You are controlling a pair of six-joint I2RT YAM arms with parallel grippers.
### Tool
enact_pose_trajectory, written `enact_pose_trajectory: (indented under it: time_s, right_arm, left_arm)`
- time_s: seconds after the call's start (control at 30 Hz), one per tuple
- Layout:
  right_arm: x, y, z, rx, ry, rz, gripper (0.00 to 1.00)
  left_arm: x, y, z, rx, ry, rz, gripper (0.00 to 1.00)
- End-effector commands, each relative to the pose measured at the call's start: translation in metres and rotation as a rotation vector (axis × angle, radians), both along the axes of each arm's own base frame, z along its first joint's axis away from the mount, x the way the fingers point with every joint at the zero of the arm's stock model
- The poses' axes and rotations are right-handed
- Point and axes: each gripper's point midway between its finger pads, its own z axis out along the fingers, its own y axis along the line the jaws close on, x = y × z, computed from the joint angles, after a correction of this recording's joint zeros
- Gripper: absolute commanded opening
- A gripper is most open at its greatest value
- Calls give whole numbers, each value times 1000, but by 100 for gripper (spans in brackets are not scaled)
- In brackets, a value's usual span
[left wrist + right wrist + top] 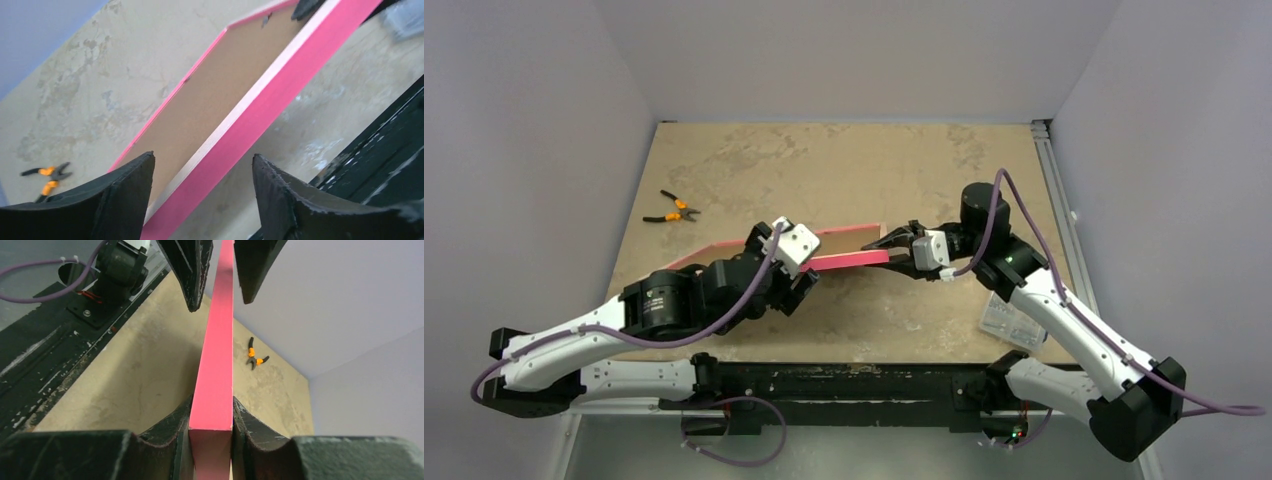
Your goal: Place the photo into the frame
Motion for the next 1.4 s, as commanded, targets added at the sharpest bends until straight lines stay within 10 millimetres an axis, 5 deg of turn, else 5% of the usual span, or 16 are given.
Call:
enact_pose_trajectory:
  time_s: [0.0, 0.1, 0.33, 0.67, 0.83, 1.0, 1.37]
  right_arm:
    - [-19, -4, 22, 10, 79, 24, 0]
    - [-15, -4, 24, 6, 134, -22, 0]
    - [-2, -4, 35, 14, 338, -151, 0]
    - [47, -8, 43, 102, 674, -472, 0]
    - [84, -24, 20, 94, 889, -719, 0]
    - [120, -65, -7, 169, 1089, -939, 0]
    - [150, -141, -101, 150, 1190, -1367, 0]
  left_arm:
    - [4, -7, 50, -261, -29, 59, 81]
    - [1, -6, 68, -341, -44, 44, 93]
    - [-6, -2, 95, -511, -54, 10, 100]
    - [-4, 5, 63, -533, -3, 90, 100]
    - [-5, 1, 36, -505, 62, 132, 100]
    - [-6, -8, 5, -493, 150, 192, 100]
    - [-10, -52, -69, -365, 383, 230, 100]
